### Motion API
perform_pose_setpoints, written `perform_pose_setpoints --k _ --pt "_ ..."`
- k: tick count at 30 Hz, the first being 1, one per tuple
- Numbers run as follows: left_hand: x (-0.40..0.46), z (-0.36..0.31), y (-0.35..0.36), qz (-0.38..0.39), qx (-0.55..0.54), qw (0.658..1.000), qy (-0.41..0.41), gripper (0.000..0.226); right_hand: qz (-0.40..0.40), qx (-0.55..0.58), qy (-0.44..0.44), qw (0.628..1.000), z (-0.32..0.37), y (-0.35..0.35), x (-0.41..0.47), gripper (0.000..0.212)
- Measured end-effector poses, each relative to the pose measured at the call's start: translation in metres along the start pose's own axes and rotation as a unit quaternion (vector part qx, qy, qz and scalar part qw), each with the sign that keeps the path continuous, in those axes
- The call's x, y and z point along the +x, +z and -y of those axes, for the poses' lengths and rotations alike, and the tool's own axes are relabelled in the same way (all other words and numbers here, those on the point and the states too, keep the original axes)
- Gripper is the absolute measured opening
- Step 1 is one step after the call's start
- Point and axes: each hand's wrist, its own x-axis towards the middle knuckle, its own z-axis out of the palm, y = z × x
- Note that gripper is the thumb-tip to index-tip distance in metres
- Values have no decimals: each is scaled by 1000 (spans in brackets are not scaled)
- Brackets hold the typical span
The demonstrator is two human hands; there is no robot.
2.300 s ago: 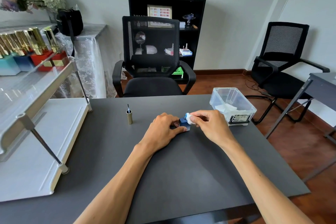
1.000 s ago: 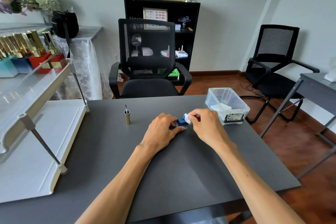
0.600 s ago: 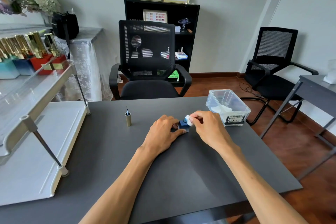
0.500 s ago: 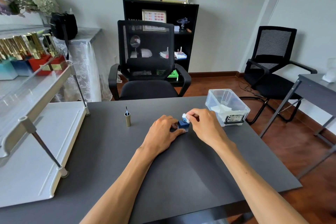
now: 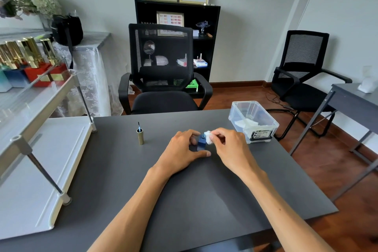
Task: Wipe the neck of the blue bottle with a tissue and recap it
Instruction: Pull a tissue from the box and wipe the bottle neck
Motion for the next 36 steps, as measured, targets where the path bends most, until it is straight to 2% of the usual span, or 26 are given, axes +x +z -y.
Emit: perform_pose_setpoints --k 2,5,12,16,31,36 --pt "1 3 -6 51 -14 999 8 50 1 9 5 1000 -1 0 2 14" --pt "3 3 -9 72 -30 997 7 38 7 11 3 1000 1 -1 4 15" --pt "4 3 0 18 -35 999 -13 26 -2 4 -6 1000 3 -3 -2 15" --pt "5 3 3 9 -34 999 -13 22 -10 20 18 1000 7 -6 -1 13" --pt "5 -2 8 -26 -33 999 -16 23 -24 20 60 998 10 -2 3 14" --pt "5 -1 6 -13 -43 999 -20 26 8 31 48 998 6 -4 15 13"
